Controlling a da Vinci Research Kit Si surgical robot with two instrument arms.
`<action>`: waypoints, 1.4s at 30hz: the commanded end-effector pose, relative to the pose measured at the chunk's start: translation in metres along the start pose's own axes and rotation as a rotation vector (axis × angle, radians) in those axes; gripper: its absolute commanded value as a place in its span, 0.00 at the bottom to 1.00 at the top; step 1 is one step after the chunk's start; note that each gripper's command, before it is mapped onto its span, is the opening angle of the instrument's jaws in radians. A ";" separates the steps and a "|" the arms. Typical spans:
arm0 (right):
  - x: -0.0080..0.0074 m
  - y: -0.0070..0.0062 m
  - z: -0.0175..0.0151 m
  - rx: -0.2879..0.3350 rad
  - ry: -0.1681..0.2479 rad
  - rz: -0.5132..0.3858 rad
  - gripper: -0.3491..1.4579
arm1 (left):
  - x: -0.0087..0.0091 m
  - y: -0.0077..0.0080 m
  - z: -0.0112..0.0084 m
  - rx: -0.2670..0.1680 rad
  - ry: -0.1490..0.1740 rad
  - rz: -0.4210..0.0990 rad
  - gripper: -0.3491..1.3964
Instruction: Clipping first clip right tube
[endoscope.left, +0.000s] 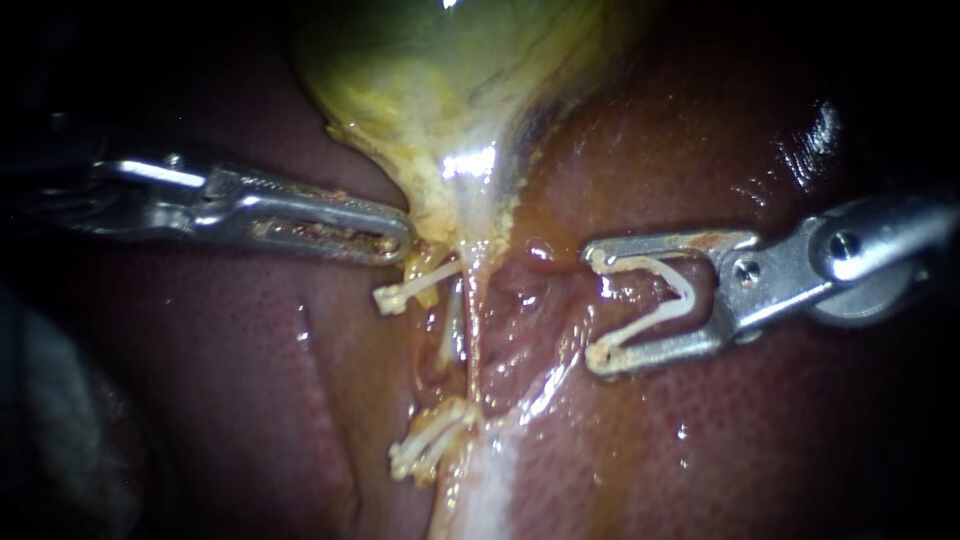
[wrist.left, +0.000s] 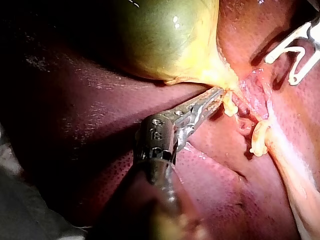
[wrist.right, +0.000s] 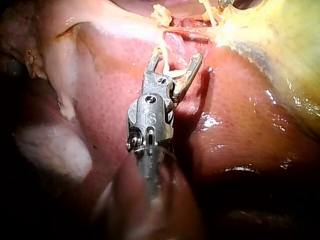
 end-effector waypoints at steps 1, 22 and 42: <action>0.0000 0.0000 0.0000 0.000 0.000 0.000 0.46 | 0.0001 0.0001 -0.0001 0.000 0.000 0.000 0.00; 0.0008 -0.0004 0.0005 0.001 -0.004 0.024 0.46 | 0.0044 0.0023 -0.0094 0.023 0.037 -0.040 0.00; 0.0021 -0.0005 0.0080 0.062 0.041 0.304 0.44 | 0.0043 0.0027 -0.0093 0.026 0.039 -0.040 0.00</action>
